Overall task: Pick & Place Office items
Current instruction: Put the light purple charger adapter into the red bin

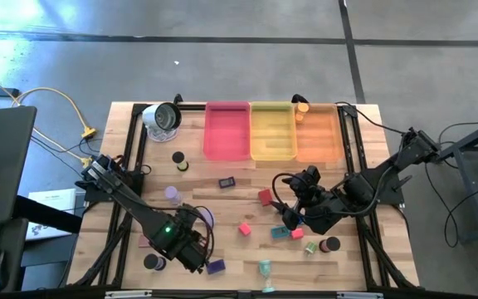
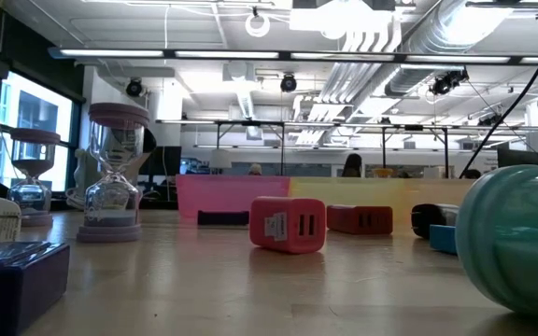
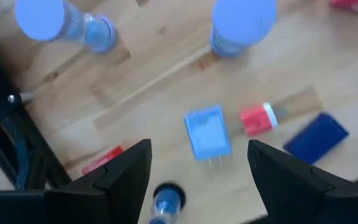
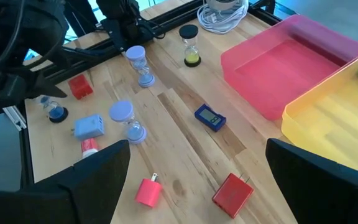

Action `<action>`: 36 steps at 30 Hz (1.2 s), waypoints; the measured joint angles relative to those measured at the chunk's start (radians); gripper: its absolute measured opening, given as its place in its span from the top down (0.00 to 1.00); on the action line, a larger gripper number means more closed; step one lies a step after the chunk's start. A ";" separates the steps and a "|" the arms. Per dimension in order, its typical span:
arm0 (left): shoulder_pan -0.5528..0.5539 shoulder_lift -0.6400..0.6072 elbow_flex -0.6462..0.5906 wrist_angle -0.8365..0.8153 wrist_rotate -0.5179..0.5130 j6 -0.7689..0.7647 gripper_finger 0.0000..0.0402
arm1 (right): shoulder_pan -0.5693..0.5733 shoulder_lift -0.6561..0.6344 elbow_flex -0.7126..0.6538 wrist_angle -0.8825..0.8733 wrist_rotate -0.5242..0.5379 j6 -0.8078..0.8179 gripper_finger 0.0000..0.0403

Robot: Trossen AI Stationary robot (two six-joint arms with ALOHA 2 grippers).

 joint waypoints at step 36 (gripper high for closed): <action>0.001 0.000 -0.327 0.405 0.150 -0.052 0.37 | 0.018 0.000 0.000 0.114 -0.144 0.030 0.09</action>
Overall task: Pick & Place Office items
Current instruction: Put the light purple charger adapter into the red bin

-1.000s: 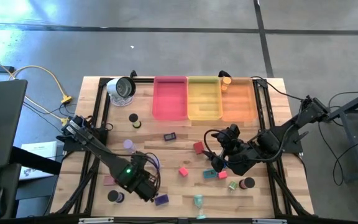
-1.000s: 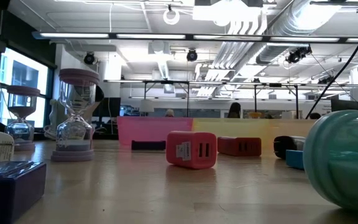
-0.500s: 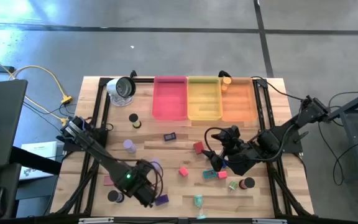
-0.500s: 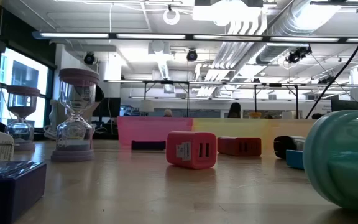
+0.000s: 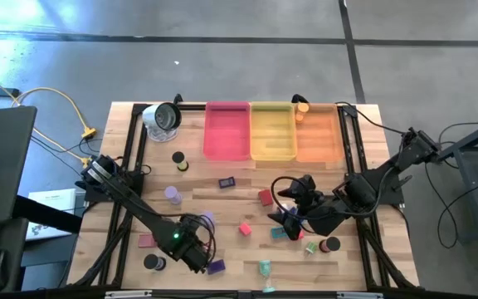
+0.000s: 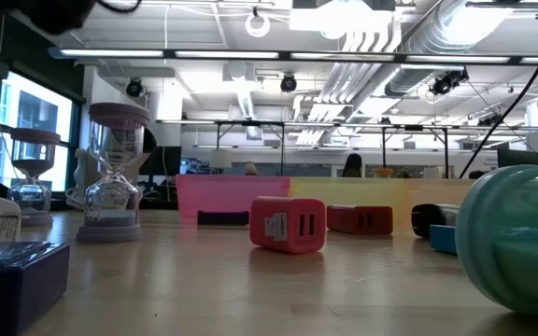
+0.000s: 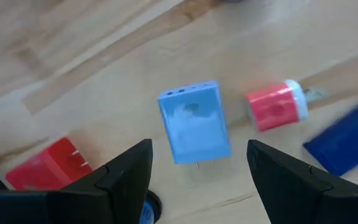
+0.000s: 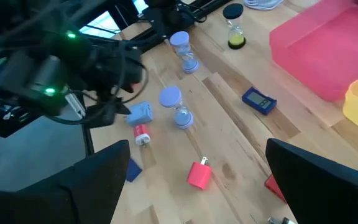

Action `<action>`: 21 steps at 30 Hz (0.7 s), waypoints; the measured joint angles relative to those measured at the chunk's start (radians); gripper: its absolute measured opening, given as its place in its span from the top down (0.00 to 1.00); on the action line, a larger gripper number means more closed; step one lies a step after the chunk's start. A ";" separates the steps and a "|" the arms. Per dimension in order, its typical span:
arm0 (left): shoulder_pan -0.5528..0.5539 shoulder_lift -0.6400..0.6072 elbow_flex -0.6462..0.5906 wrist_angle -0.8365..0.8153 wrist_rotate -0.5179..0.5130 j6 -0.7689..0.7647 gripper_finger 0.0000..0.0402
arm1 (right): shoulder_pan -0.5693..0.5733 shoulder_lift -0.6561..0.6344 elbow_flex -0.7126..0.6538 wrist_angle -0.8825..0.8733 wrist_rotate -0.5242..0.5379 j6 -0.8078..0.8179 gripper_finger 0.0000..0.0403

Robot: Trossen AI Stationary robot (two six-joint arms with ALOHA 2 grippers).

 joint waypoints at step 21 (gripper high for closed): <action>0.012 0.000 -0.108 0.157 0.016 -0.115 0.37 | 0.009 0.000 0.000 0.006 -0.012 -0.061 0.09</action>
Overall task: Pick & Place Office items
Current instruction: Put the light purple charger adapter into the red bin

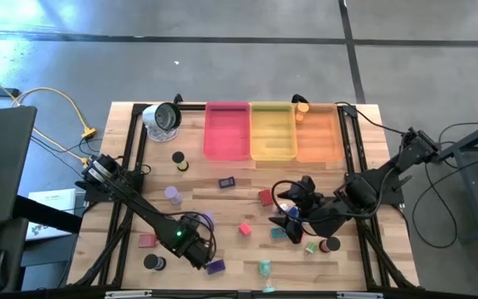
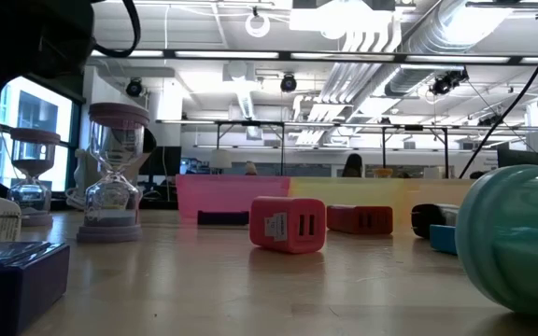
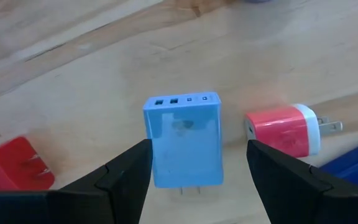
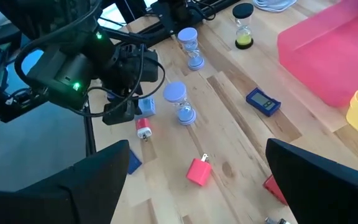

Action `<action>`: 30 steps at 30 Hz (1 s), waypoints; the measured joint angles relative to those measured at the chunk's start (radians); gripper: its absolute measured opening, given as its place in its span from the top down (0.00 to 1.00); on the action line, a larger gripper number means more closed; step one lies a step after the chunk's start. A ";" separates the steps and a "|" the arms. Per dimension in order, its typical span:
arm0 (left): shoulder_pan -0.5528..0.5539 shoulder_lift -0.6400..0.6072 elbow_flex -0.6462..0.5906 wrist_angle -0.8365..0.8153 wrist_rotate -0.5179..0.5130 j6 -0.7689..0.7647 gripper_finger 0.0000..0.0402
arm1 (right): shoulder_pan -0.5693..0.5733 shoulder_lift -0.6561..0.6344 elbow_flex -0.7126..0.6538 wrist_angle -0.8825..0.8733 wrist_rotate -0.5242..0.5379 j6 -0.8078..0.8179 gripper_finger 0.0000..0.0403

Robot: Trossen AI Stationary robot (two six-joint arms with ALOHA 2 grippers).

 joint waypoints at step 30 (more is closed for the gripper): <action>0.022 0.086 -0.018 0.065 0.065 -0.073 0.37 | 0.000 0.000 0.000 -0.003 -0.081 -0.243 0.09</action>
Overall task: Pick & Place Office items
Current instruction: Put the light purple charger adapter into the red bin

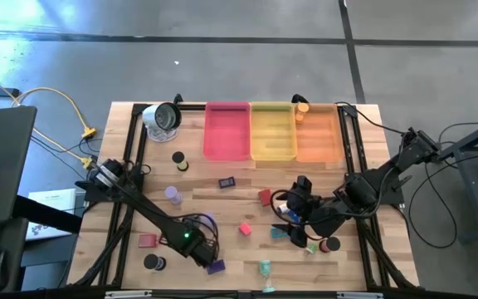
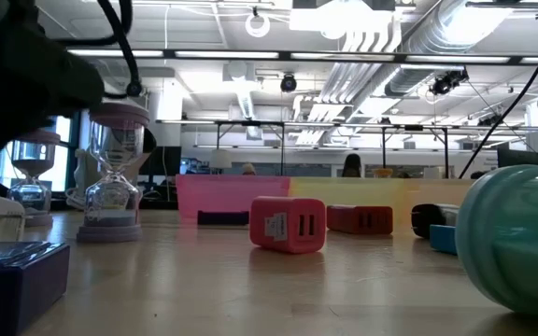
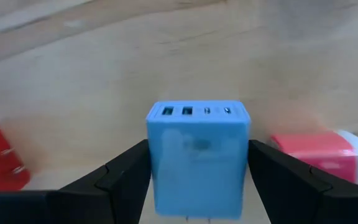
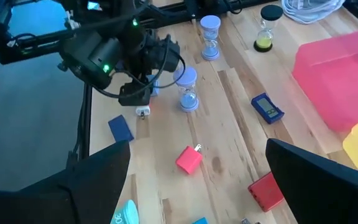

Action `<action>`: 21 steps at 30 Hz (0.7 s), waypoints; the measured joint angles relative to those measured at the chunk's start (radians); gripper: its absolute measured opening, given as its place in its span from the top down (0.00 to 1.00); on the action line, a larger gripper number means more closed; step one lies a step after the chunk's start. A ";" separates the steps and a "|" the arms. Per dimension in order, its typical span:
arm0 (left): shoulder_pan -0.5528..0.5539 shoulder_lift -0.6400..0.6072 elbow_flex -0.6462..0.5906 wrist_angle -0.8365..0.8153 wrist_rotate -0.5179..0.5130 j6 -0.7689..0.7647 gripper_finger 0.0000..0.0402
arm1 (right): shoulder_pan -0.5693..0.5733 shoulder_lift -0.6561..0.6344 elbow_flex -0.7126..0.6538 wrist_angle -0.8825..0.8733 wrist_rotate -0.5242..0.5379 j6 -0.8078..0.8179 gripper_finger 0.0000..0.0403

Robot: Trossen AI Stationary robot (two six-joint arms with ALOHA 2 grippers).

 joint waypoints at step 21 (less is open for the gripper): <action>0.001 0.026 0.008 0.050 0.020 0.080 0.50 | 0.000 0.000 0.000 -0.037 -0.093 -0.062 0.09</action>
